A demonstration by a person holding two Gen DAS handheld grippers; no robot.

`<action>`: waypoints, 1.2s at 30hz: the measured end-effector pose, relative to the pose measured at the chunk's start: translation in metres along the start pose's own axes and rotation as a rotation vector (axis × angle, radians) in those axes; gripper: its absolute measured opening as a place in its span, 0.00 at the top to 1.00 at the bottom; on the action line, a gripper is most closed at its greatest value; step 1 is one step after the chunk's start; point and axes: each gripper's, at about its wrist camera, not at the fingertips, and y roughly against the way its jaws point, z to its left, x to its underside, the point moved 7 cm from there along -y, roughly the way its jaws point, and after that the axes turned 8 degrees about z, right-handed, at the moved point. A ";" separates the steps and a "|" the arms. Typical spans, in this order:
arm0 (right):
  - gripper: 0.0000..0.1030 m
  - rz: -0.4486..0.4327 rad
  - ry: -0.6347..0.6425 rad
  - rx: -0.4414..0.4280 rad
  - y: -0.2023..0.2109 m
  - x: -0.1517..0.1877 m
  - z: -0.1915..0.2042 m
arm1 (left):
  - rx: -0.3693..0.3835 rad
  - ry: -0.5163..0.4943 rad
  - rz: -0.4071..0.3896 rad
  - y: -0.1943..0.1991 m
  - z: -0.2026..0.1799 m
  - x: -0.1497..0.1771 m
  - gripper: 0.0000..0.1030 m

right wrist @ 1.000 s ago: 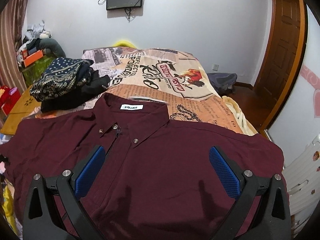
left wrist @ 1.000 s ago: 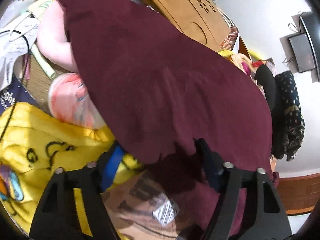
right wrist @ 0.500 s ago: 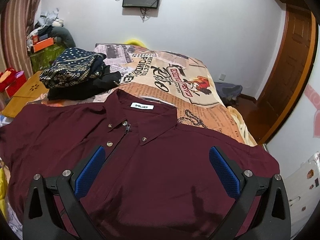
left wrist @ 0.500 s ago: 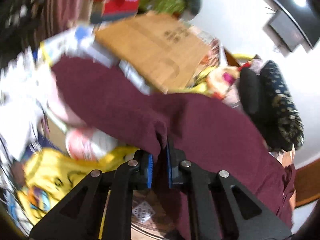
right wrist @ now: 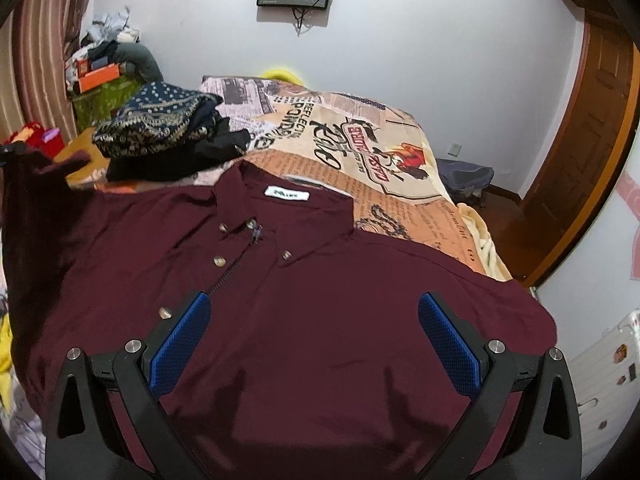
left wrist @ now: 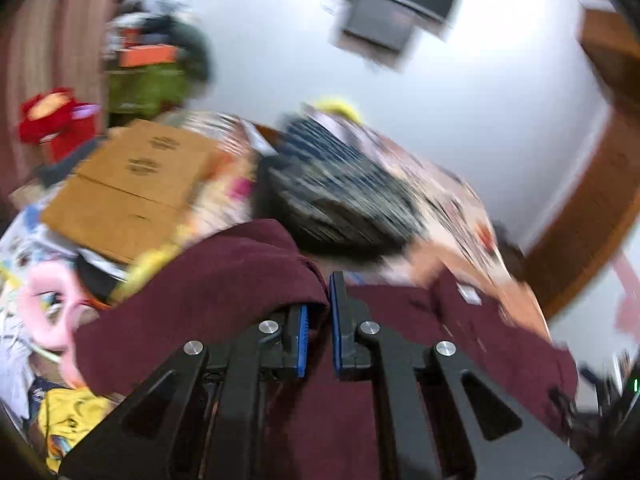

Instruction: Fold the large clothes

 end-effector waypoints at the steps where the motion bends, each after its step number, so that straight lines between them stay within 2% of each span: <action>1: 0.00 0.002 0.003 0.002 0.000 0.002 -0.001 | 0.016 -0.034 0.034 -0.007 -0.016 0.012 0.92; 3: 0.00 0.007 0.009 0.000 0.001 0.006 -0.004 | 0.021 -0.100 0.125 -0.032 -0.043 0.042 0.92; 5: 0.00 0.015 0.017 0.002 0.001 0.013 -0.006 | 0.019 -0.135 0.216 -0.054 -0.053 0.070 0.92; 9: 0.00 0.017 0.034 0.017 0.005 0.021 -0.010 | 0.030 -0.147 0.420 -0.087 -0.060 0.129 0.92; 11: 0.00 0.014 0.044 0.023 0.007 0.025 -0.012 | 0.038 -0.131 0.459 -0.088 -0.061 0.146 0.92; 13: 0.00 0.010 0.050 0.029 0.009 0.026 -0.012 | 0.042 -0.115 0.459 -0.081 -0.056 0.151 0.91; 15: 0.00 0.002 0.054 0.034 0.011 0.026 -0.012 | 0.047 -0.103 0.454 -0.072 -0.054 0.149 0.83; 16: 0.00 -0.003 0.054 0.035 0.013 0.025 -0.012 | 0.040 -0.091 0.449 -0.062 -0.051 0.146 0.72; 17: 0.00 -0.007 0.055 0.034 0.013 0.024 -0.011 | 0.040 -0.084 0.439 -0.056 -0.050 0.142 0.67; 19: 0.00 -0.022 0.054 0.034 0.017 0.021 -0.010 | 0.054 -0.068 0.380 -0.035 -0.044 0.133 0.52; 22: 0.00 -0.042 0.051 0.031 0.020 0.015 -0.007 | 0.032 -0.020 0.293 -0.006 -0.026 0.114 0.47; 26: 0.00 -0.059 0.043 0.022 0.021 0.010 -0.002 | -0.013 0.105 0.201 0.010 0.022 0.091 0.33; 29: 0.00 -0.061 0.040 0.019 0.018 0.005 0.002 | -0.038 0.254 0.206 0.004 0.072 0.093 0.32; 33: 0.00 -0.044 0.040 0.009 0.010 0.004 0.009 | -0.013 0.461 0.266 -0.025 0.126 0.112 0.32; 36: 0.00 -0.029 0.041 0.015 0.004 0.005 0.011 | 0.088 0.592 0.299 -0.045 0.147 0.129 0.32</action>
